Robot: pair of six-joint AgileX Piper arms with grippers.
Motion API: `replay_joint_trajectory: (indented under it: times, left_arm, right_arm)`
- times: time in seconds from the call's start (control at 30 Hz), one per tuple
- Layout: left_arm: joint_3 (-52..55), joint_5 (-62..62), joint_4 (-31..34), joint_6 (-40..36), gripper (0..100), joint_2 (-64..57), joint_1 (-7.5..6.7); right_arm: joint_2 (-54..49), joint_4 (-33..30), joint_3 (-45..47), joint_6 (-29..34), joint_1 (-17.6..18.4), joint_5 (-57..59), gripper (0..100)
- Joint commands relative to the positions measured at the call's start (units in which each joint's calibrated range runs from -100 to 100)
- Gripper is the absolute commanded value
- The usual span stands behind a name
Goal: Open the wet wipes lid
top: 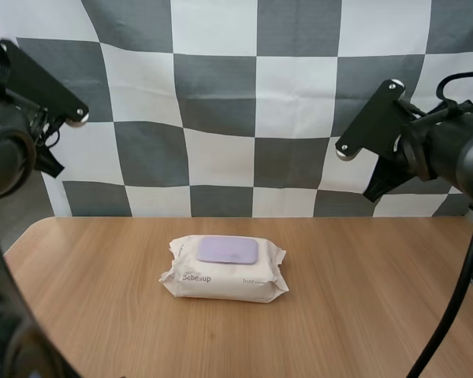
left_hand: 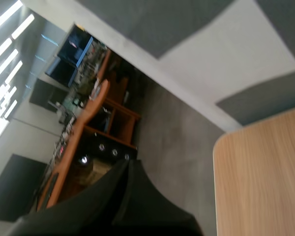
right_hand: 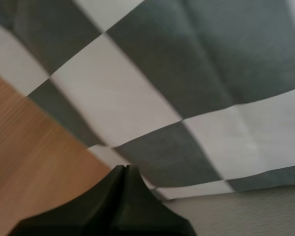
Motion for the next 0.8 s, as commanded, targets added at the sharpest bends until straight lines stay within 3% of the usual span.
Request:
replay_joint_trajectory:
  times: [0.0,0.07,0.17,0.23,0.27,0.37,0.5,0.63,0.77]
  left_arm:
    - [1.3,20.2,-82.0,60.8,0,11.3,15.45]
    - [1.3,43.4,-93.6,70.1,0,15.2,17.88]
    - [1.3,68.5,-102.6,74.0,0,19.0,20.74]
    - [1.3,68.5,-105.7,73.5,0,20.3,21.48]
    - [1.5,68.5,-106.5,71.2,0,20.3,21.17]
    - [2.3,68.5,-105.9,69.9,0,19.6,18.49]
    - [4.7,68.5,-107.1,68.4,0,18.1,12.51]
    - [5.4,68.5,-112.1,67.0,0,17.8,7.18]
    - [5.4,68.5,-120.2,69.1,0,17.8,3.71]
  right_arm:
    - [-0.2,39.7,0.6,-14.6,0.0,17.0,0]
    - [-0.5,46.7,0.6,-18.5,0.0,23.8,0]
    - [-1.4,51.2,0.3,-21.5,0.0,30.1,0]
    - [-1.9,53.2,-0.2,-24.1,0.0,34.4,0]
    - [-2.2,54.0,-0.5,-25.5,0.0,38.1,0]
    - [-3.5,55.8,-2.3,-28.6,0.1,46.5,0]
    - [-6.2,55.8,-4.0,-28.6,0.2,45.7,0]
    - [-8.2,51.8,-4.1,-28.7,0.2,43.2,0]
    - [-8.3,47.2,-4.0,-28.5,0.2,47.0,0]
